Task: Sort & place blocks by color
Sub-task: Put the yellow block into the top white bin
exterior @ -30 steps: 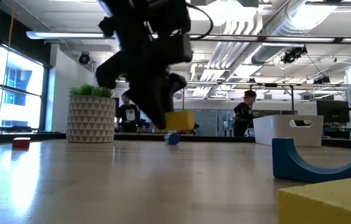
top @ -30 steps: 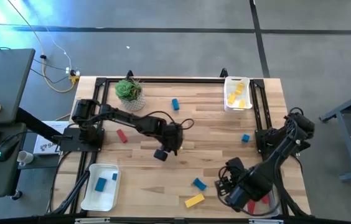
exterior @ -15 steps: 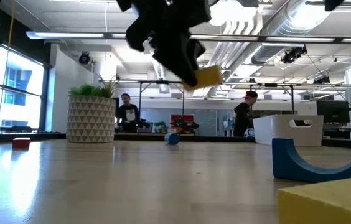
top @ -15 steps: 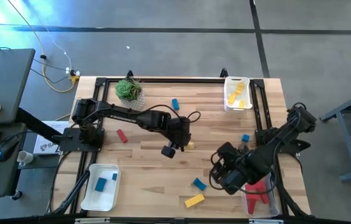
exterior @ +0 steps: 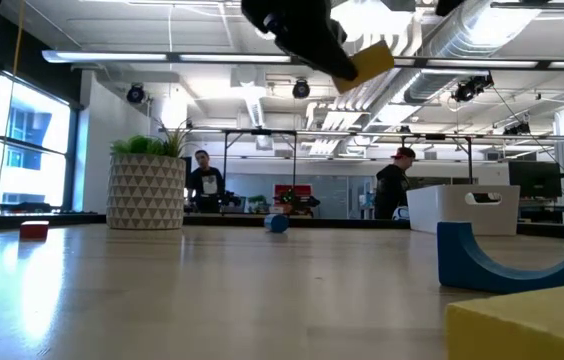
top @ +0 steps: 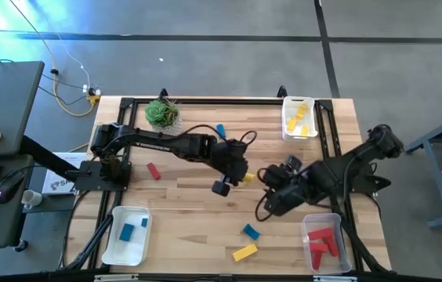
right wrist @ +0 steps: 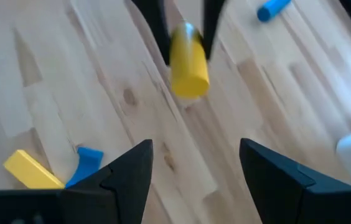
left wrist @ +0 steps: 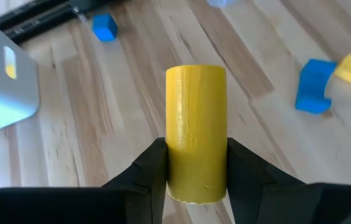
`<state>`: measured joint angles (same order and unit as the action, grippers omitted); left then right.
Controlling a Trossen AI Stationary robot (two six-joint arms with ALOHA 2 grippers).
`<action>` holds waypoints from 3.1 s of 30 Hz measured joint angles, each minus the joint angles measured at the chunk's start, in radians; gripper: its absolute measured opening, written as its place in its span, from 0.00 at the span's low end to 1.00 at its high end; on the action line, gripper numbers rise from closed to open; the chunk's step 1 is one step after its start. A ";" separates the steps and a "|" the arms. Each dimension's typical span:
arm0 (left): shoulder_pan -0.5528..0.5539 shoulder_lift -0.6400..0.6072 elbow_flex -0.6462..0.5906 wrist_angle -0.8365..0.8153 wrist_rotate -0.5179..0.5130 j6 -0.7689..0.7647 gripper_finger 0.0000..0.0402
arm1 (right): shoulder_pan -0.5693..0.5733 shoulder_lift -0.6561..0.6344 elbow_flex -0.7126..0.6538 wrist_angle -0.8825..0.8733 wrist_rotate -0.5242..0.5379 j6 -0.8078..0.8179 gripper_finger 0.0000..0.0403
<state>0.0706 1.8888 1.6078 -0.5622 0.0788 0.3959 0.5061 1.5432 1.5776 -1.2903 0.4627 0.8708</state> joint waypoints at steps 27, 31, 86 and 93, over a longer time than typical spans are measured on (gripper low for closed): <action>0.000 0.000 0.039 0.134 -0.004 -0.057 0.25 | -0.207 -0.020 0.000 0.109 -0.177 -0.356 0.56; 0.001 0.000 0.038 0.155 -0.004 -0.055 0.26 | -0.212 -0.020 0.000 0.105 -0.183 -0.352 0.56; 0.205 0.000 0.037 0.007 -0.192 -0.134 0.54 | -0.519 -0.015 -0.127 -0.281 0.005 0.177 0.25; 0.266 0.000 0.037 -0.022 -0.192 -0.135 0.54 | -0.751 -0.015 -0.251 -0.269 -0.009 0.036 0.25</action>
<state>0.3369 1.8885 1.6447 -0.5840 -0.1127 0.2611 -0.2446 1.5280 1.3264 -1.5593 0.4541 0.9065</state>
